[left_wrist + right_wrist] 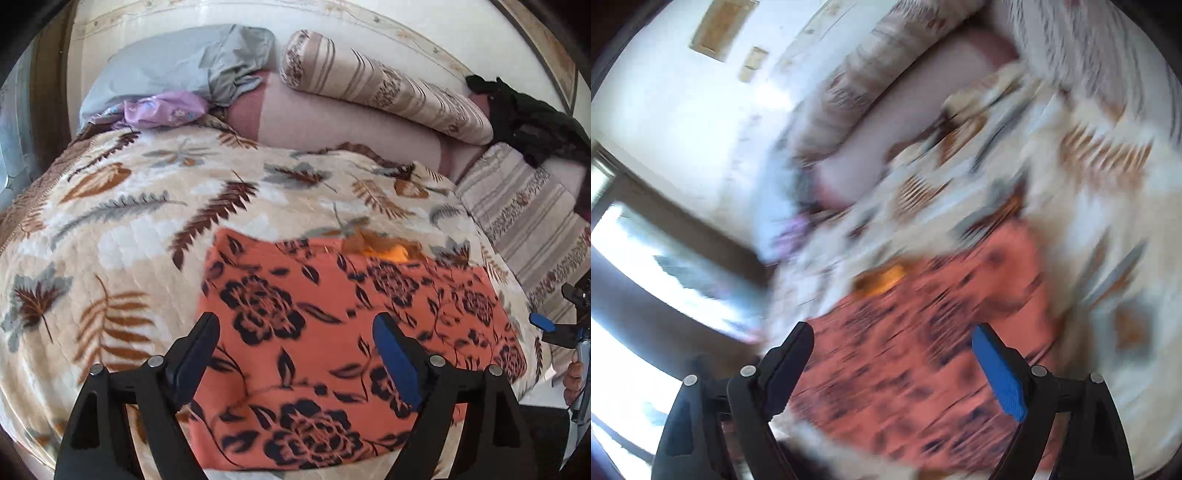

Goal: Fold small clothes

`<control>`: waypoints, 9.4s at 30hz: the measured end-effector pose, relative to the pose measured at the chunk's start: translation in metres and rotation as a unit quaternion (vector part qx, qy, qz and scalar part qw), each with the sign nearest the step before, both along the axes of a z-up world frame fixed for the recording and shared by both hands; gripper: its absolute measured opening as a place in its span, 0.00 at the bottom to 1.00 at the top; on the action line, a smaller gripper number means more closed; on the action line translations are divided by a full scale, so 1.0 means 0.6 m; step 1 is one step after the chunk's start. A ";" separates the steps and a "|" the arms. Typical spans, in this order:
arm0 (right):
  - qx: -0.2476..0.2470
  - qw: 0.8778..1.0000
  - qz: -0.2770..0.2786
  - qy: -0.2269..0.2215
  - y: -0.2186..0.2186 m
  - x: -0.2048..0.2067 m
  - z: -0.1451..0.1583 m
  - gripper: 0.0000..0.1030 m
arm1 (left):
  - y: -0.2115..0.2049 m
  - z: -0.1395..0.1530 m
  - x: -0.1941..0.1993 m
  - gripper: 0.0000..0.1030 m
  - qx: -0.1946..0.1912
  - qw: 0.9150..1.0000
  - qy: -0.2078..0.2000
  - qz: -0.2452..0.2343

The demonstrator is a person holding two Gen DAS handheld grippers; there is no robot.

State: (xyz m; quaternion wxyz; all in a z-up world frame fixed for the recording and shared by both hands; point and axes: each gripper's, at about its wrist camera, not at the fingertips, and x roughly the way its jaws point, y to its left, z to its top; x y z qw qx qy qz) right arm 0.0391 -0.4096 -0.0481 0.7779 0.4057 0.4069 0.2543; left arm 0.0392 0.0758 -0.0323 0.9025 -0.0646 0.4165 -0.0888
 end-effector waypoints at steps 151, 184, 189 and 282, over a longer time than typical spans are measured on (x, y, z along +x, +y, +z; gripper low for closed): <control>-0.207 0.978 -0.023 -0.003 0.064 -0.011 -0.114 0.83 | 0.150 -0.144 0.188 0.24 -0.176 0.953 0.174 0.175; -0.103 0.986 -0.100 0.087 0.046 -0.143 -0.112 0.83 | -0.060 -0.004 -0.033 0.75 0.062 0.995 0.005 0.080; -0.062 0.985 -0.116 0.110 0.020 -0.169 -0.146 0.83 | -0.077 -0.006 -0.036 0.75 0.072 0.994 0.010 0.076; -0.263 0.953 0.079 -0.125 0.447 -0.029 0.036 0.17 | -0.085 0.026 0.159 0.14 -0.200 0.966 0.076 -0.144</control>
